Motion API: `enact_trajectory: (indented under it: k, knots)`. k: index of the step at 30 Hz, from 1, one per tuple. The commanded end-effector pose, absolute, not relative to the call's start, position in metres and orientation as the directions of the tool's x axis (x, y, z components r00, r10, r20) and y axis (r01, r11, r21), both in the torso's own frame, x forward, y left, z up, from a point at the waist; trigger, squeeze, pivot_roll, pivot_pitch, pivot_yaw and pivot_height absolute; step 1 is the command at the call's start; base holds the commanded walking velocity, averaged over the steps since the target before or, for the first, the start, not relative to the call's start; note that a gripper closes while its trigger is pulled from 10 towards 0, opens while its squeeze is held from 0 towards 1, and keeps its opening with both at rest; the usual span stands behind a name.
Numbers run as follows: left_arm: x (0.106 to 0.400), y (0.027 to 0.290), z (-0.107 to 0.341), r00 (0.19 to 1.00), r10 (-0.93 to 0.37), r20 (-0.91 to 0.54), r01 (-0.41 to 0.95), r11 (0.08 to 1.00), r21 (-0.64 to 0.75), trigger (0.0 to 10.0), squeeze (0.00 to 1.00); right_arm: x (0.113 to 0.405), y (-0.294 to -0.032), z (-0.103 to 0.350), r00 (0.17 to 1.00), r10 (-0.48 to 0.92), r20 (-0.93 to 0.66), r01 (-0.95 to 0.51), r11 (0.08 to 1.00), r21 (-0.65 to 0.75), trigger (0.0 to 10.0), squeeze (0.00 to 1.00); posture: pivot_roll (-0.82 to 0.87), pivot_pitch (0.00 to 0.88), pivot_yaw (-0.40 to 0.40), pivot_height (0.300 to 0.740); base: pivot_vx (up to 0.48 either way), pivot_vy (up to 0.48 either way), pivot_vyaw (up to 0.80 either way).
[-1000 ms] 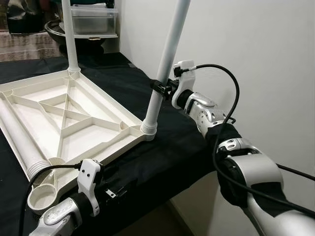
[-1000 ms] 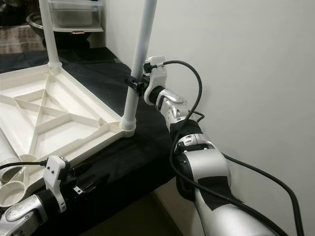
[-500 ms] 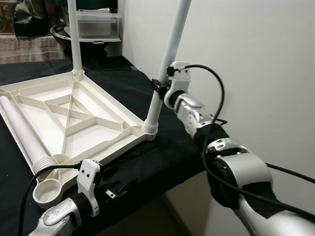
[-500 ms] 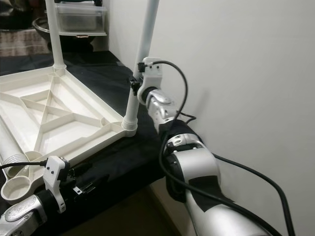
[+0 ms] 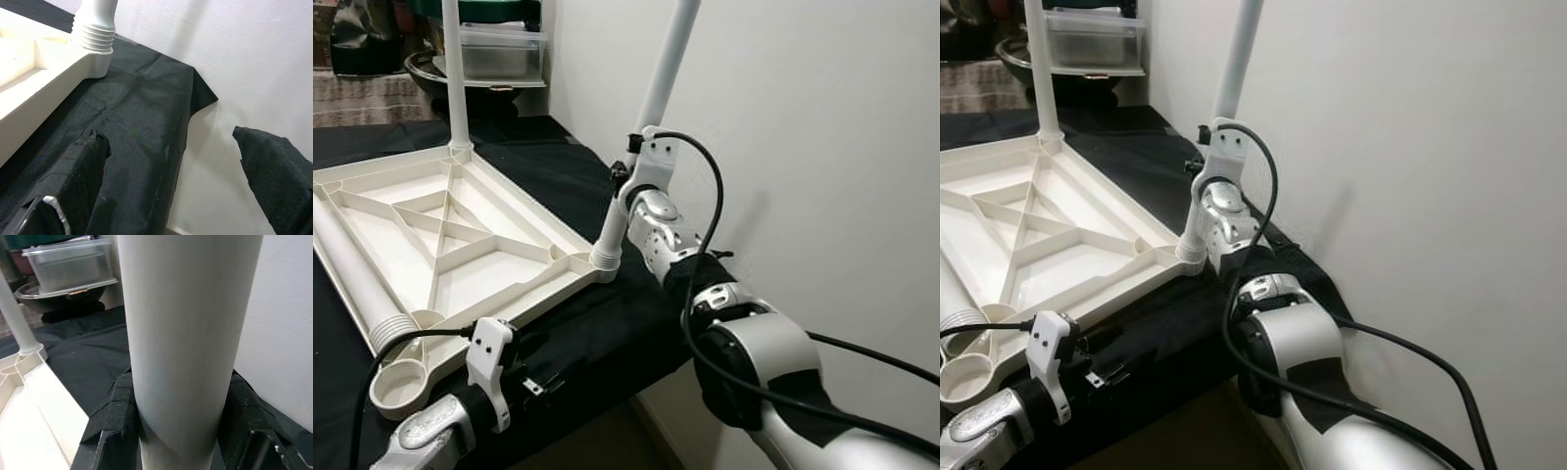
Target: Building children table
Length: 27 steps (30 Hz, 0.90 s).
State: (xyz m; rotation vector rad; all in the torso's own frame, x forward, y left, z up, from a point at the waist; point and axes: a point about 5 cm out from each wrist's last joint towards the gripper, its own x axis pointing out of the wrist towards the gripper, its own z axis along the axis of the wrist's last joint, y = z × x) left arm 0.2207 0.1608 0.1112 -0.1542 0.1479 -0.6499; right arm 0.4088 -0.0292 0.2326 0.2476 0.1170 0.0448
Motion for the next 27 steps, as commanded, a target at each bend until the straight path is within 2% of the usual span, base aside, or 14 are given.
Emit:
enact_trajectory:
  k: [1, 10, 11, 12, 14, 15, 27]
  knots:
    - [0.220, 0.158, 0.111, 0.780, -0.619, -0.088, 0.596, 0.779, -0.196, 10.0, 0.00, 0.402, -0.028, 0.196, 0.960, 0.061, -0.272, 0.017, 0.961, 0.276, 0.0, 0.00, 0.09, 0.000, -0.192, 0.740, 0.000, 0.000, 0.00]
    - [0.221, 0.155, 0.110, 0.776, -0.625, -0.085, 0.601, 0.774, -0.200, 10.0, 0.00, 0.401, -0.019, 0.203, 0.959, 0.088, -0.269, -0.012, 0.961, 0.275, 0.0, 0.00, 0.09, 0.000, -0.189, 0.740, 0.000, 0.000, 0.00]
    - [0.221, 0.155, 0.110, 0.775, -0.626, -0.084, 0.602, 0.773, -0.201, 10.0, 0.00, 0.401, -0.019, 0.204, 0.959, 0.091, -0.268, -0.014, 0.962, 0.274, 2.4, 0.00, 0.09, 0.000, -0.189, 0.740, 0.000, 0.000, 0.00]
    - [0.222, 0.155, 0.110, 0.775, -0.627, -0.084, 0.603, 0.772, -0.201, 10.0, 0.00, 0.401, -0.019, 0.205, 0.960, 0.097, -0.265, -0.022, 0.963, 0.270, 8.5, 0.00, 0.09, 0.000, -0.189, 0.740, 0.000, 0.000, 0.00]
    - [0.222, 0.155, 0.110, 0.775, -0.627, -0.084, 0.603, 0.772, -0.201, 10.0, 0.00, 0.401, -0.019, 0.205, 0.960, 0.097, -0.265, -0.022, 0.963, 0.270, 8.5, 0.00, 0.09, 0.000, -0.189, 0.740, 0.000, 0.000, 0.00]
    - [0.222, 0.155, 0.110, 0.774, -0.628, -0.083, 0.604, 0.771, -0.201, 10.0, 0.00, 0.402, -0.018, 0.207, 0.961, 0.101, -0.257, -0.032, 0.965, 0.261, 10.0, 0.00, 0.08, 0.000, -0.185, 0.740, 0.000, 0.000, 0.00]
    - [0.224, 0.153, 0.110, 0.766, -0.637, -0.080, 0.614, 0.764, -0.199, 10.0, 0.00, 0.404, -0.013, 0.225, 0.969, 0.154, -0.193, -0.115, 0.973, 0.200, 10.0, 0.00, 0.07, 0.000, -0.179, 0.740, 0.000, 0.000, 0.00]
